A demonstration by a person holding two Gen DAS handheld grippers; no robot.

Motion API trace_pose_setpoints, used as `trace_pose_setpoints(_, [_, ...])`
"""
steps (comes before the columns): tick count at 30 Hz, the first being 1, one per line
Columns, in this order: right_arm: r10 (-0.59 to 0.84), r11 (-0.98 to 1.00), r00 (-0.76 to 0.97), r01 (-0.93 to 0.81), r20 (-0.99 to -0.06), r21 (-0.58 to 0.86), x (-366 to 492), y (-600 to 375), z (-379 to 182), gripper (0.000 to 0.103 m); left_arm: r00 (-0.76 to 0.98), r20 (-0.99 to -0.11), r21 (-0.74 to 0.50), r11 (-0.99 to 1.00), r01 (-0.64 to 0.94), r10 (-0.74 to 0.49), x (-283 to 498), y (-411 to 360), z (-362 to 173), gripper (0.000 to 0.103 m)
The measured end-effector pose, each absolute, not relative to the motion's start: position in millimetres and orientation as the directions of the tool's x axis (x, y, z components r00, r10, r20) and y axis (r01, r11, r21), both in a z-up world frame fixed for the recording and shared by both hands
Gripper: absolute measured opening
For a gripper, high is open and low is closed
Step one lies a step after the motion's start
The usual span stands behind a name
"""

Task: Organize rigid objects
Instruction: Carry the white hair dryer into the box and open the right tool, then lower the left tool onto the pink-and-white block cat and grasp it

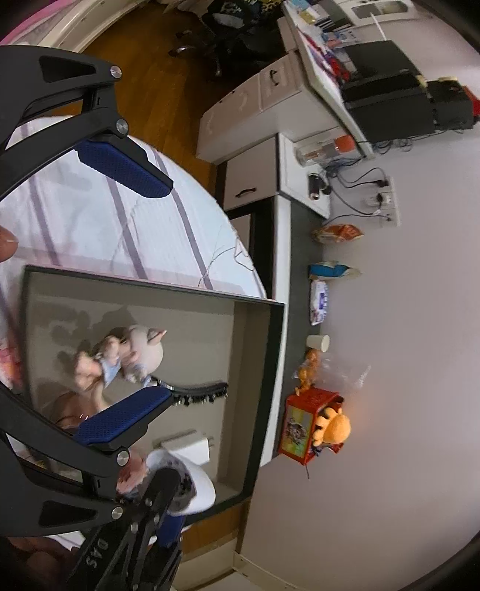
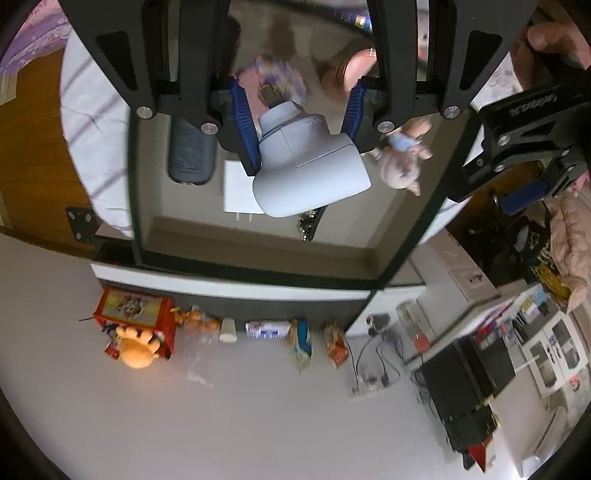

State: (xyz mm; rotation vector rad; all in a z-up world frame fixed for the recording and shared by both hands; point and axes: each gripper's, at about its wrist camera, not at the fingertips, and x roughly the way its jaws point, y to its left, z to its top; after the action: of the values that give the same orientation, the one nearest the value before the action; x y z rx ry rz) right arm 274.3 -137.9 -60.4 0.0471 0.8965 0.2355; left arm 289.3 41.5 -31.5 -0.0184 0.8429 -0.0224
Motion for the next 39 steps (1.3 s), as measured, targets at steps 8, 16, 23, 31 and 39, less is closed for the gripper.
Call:
trace_pose_setpoints(8, [0.21, 0.973, 0.541, -0.2, -0.814, 0.118, 300, -122, -92, 0.042, 0.641, -0.767, -0.039, 0.999, -0.004, -0.027, 303, 50, -54, 0.103])
trace_pose_setpoints(16, [0.155, 0.976, 0.543, -0.214, -0.825, 0.042, 298, -111, -91, 0.035, 0.643, -0.765, -0.051, 0.999, -0.005, -0.036, 303, 56, -54, 0.103])
trace_pose_setpoints(23, [0.133, 0.978, 0.593, -0.208, -0.794, 0.009, 283, -109, -72, 0.076, 0.656, -0.753, -0.058, 0.998, -0.006, -0.04, 293, 56, -44, 0.103])
trace_pose_setpoints(31, [0.12, 0.983, 0.654, -0.183, -0.747, -0.002, 243, -117, -36, 0.08, 0.71, -0.703, -0.052, 0.999, 0.015, -0.048, 250, 50, -5, 0.103])
trace_pose_setpoints(39, [0.102, 0.991, 0.723, -0.135, -0.683, 0.004, 171, -138, 3, 0.081, 0.755, -0.652, -0.039, 0.998, 0.046, -0.061, 185, 34, 30, 0.103])
